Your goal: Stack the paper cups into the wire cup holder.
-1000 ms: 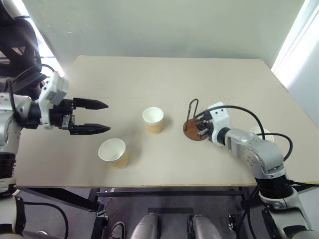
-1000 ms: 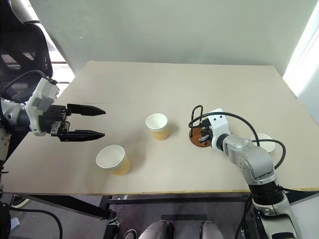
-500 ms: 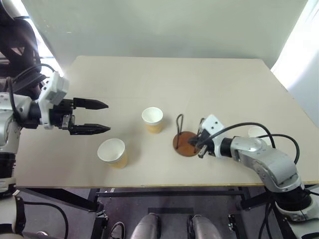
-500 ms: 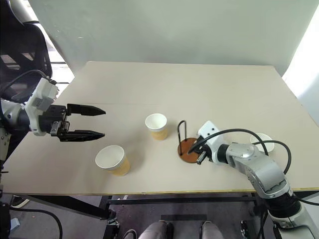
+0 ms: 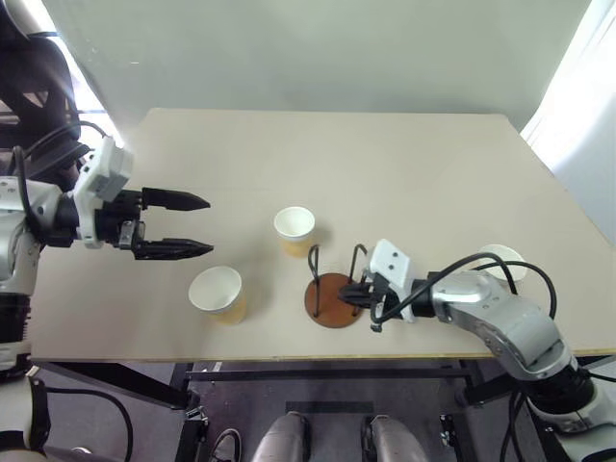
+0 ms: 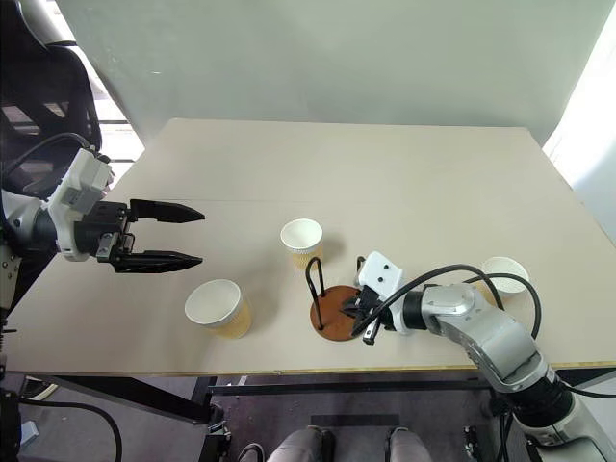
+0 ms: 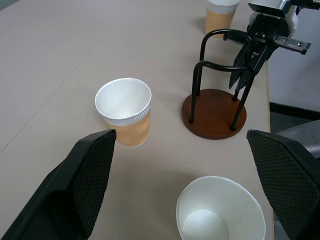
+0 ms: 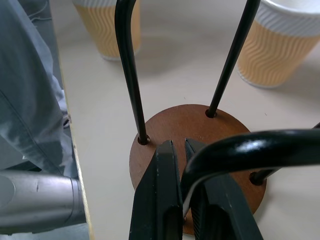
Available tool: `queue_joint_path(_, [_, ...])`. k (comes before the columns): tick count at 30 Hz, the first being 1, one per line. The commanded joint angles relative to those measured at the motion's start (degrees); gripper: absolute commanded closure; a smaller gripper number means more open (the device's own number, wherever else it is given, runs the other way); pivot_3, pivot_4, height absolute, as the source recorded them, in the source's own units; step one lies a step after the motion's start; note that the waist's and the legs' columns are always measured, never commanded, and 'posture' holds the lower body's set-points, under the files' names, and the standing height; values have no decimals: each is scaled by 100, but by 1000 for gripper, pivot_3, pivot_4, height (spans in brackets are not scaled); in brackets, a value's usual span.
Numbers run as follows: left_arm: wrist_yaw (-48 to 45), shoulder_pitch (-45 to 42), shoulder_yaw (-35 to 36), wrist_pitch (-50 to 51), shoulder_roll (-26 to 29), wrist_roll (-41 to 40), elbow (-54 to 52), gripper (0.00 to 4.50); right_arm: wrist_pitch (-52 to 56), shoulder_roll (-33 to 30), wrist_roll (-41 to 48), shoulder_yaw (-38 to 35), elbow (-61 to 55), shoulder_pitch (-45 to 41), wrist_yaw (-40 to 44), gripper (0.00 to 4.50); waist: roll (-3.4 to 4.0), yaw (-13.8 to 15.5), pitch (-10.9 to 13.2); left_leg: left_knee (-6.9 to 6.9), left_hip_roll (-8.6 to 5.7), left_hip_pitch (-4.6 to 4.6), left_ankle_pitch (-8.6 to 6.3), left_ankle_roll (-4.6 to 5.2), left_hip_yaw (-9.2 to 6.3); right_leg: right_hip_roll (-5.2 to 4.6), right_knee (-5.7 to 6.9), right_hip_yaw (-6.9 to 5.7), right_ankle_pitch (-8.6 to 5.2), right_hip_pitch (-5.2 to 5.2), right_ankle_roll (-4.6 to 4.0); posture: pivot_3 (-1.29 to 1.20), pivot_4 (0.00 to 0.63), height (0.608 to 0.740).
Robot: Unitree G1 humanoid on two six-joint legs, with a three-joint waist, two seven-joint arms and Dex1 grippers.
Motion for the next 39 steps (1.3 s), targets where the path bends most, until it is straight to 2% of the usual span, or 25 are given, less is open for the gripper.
queue_joint_path(1, [-17, -128, 97, -10, 55, -17, -116, 0, 9, 85, -67, -11, -229, -106, -83, 4448, 0, 0, 0, 0, 0, 0, 0, 0, 0, 0, 0, 0, 0, 0, 0, 0, 150, 740])
queue_joint_path(16, [-39, -199, 45, -9, 26, -10, -93, 0, 228, 166, -118, -9, -288, -90, -157, 4448, -2, 0, 0, 0, 0, 0, 1, -2, -1, 0, 0, 0, 2, 0, -3, 0, 150, 740])
queue_joint_path(20, [-42, -208, 43, -9, 25, -8, -88, 0, 248, 172, -115, 0, -275, -100, -144, 3521, -2, 0, 0, 0, 0, 0, 1, -2, -1, 0, 0, 0, 2, 0, -3, 0, 150, 740])
queue_joint_path(26, [-50, -267, 7, -31, 11, 16, -34, 0, 185, 70, -203, 32, -212, -162, -76, 1535, -2, 0, 0, 0, 0, 0, 2, -1, -1, 0, 0, 0, 3, 0, -4, 0, 150, 740])
queue_joint_path(30, [-114, -396, -20, -39, -12, -7, 58, 0, 292, -267, -117, -29, -355, -172, 180, 167, -2, 2, 0, 0, 0, 0, 2, -2, -1, 0, 0, 0, 3, 0, -5, 0, 150, 740])
queue_joint_path(37, [-291, -863, -180, -260, -45, 95, 379, 0, 597, -1412, 35, -511, -714, -342, 663, 167, -7, 1, 0, -3, -2, -2, 2, -4, -1, -1, -2, 1, 3, 0, -4, 0, 150, 740])
queue_joint_path(39, [-304, -1046, -179, -104, -133, -126, 72, 0, 679, -2051, 29, -826, -915, -448, 898, 167, -5, 17, 3, -5, -1, -3, 3, -6, -2, -1, -2, 0, 3, -1, -4, 0, 150, 740])
